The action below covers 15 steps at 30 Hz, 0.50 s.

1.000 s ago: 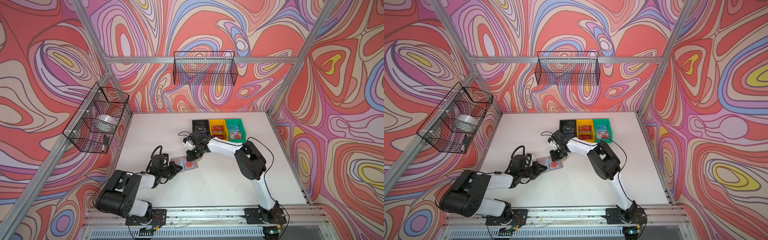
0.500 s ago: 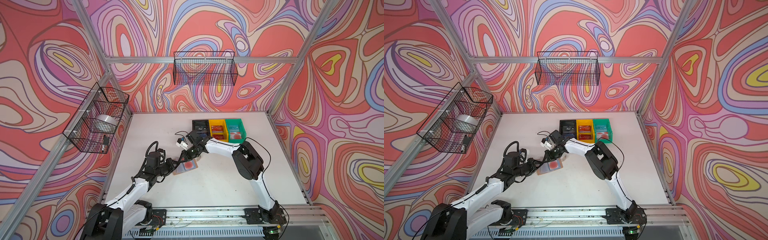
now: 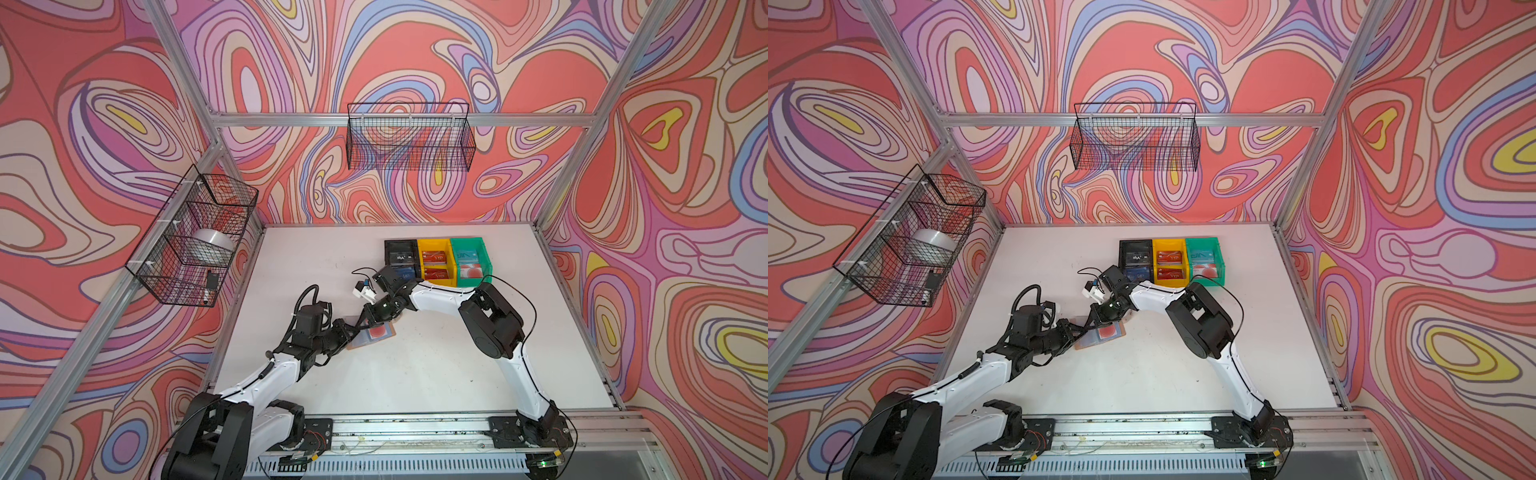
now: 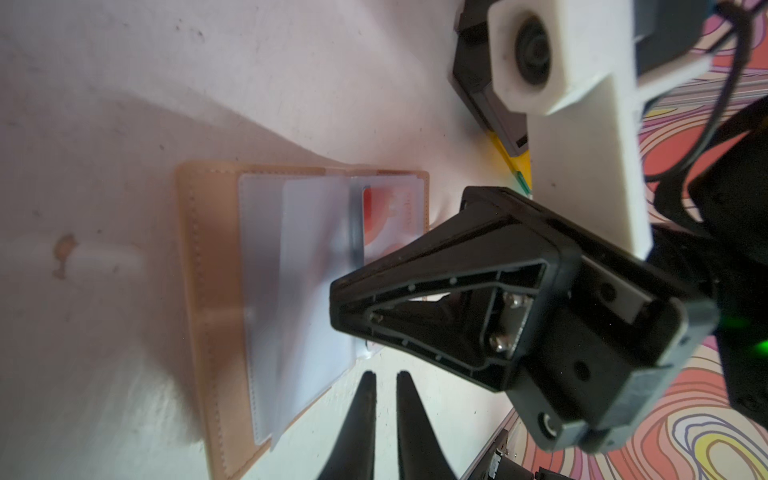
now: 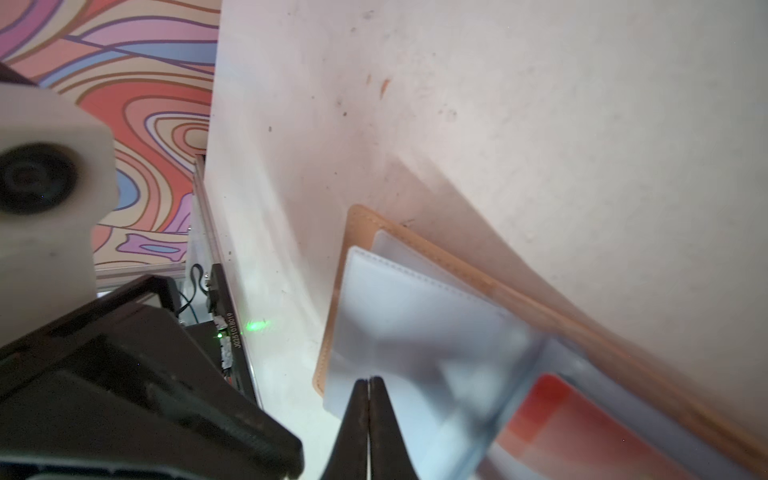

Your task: Take the credit cards out of the card holder

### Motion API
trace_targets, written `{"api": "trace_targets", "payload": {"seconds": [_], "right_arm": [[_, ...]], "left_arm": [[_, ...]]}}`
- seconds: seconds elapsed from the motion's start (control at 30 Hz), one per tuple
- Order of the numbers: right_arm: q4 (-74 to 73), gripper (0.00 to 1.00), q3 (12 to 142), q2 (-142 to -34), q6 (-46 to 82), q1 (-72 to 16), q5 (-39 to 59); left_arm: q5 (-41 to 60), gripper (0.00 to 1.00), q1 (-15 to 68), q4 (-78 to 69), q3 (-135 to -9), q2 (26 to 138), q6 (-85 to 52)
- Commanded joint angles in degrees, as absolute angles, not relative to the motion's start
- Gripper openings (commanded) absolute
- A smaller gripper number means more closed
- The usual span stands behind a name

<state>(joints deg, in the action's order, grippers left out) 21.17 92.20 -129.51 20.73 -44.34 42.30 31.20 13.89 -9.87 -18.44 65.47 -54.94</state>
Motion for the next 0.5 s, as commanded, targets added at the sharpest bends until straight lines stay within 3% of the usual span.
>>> {"api": "trace_targets", "payload": {"seconds": [0.0, 0.23, 0.47], "right_arm": [[26.2, 0.07, 91.7, -124.5, 17.2, -44.5, 33.9], [31.1, 0.07, 88.9, -120.3, 15.4, -42.6, 21.2], [34.4, 0.08, 89.7, -122.5, 13.7, -42.2, 19.0]], "left_arm": [[32.2, 0.15, 14.0, -16.4, -17.1, 68.3, -56.8], [33.9, 0.16, 14.0, -25.9, -16.6, 75.9, -59.2], [34.0, 0.19, 13.9, -28.8, -17.0, 79.3, -59.6]]}}
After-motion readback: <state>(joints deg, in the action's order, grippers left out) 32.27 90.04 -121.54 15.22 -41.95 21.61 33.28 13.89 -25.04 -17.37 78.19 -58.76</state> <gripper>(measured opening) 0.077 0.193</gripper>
